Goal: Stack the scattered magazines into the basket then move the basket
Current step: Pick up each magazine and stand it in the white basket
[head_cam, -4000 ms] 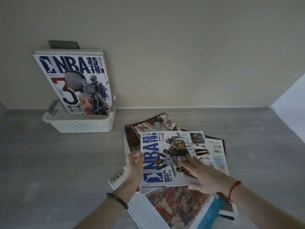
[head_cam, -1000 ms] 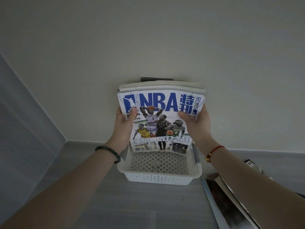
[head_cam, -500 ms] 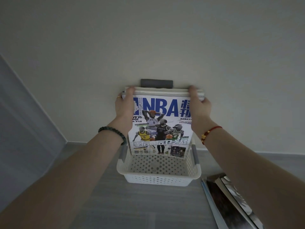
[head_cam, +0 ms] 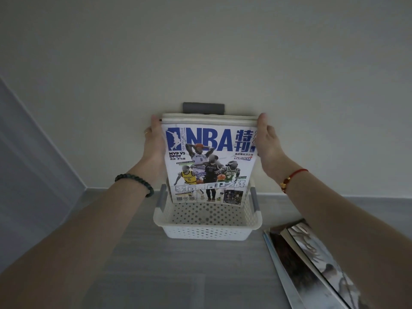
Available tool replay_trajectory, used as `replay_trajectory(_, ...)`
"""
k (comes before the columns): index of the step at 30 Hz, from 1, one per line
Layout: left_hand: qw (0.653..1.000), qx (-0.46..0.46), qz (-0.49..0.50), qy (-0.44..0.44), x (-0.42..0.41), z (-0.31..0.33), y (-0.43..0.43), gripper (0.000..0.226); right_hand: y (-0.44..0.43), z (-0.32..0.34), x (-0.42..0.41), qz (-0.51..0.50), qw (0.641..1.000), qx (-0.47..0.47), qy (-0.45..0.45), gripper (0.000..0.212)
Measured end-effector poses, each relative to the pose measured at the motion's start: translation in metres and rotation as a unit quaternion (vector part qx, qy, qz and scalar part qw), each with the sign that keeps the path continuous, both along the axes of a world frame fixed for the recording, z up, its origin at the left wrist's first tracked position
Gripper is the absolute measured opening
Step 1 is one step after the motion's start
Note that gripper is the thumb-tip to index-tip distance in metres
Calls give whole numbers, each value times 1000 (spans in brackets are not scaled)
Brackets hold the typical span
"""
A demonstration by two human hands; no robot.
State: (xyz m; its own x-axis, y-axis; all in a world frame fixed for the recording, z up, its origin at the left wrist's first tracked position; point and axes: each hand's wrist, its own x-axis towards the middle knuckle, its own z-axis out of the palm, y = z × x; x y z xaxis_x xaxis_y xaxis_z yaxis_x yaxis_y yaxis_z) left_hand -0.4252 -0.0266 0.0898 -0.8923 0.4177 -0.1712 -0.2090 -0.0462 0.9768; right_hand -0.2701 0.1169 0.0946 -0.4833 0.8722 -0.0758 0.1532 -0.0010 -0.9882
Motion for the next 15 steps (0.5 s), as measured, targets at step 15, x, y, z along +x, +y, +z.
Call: replay_trajectory(15,992,-41,29,113,164,-67,-54,20,31,-76,252,-30,979,-16,-199,48)
